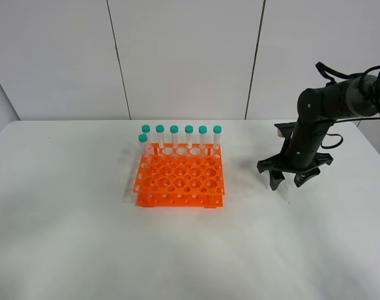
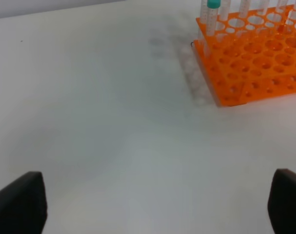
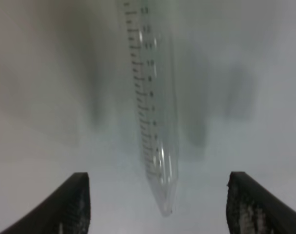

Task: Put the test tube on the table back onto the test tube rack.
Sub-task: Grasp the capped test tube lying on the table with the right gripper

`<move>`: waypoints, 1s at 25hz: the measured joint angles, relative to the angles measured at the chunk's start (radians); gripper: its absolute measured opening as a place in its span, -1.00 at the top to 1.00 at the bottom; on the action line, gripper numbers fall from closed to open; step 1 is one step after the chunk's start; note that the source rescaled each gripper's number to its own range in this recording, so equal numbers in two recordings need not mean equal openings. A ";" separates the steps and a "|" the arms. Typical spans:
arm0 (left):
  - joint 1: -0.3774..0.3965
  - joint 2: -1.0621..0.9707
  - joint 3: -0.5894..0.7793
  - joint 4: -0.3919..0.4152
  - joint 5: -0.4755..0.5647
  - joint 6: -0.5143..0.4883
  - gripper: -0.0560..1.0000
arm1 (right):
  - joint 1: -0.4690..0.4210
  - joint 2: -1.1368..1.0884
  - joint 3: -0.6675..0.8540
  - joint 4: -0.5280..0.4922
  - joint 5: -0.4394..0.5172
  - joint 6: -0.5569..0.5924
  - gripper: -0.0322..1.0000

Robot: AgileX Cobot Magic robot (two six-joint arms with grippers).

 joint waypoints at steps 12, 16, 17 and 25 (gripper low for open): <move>0.000 0.000 0.002 0.000 0.000 0.000 -1.00 | 0.000 0.058 -0.111 0.009 0.086 -0.021 -0.57; 0.000 0.000 0.002 0.000 0.000 0.000 -1.00 | 0.000 0.069 -0.111 0.019 0.102 -0.021 -0.57; 0.000 0.000 0.002 0.000 0.000 0.000 -1.00 | 0.000 0.071 -0.111 0.019 0.102 -0.021 -0.57; 0.000 0.000 0.002 0.000 0.000 0.000 -1.00 | 0.000 0.089 -0.111 0.020 0.104 -0.021 -0.57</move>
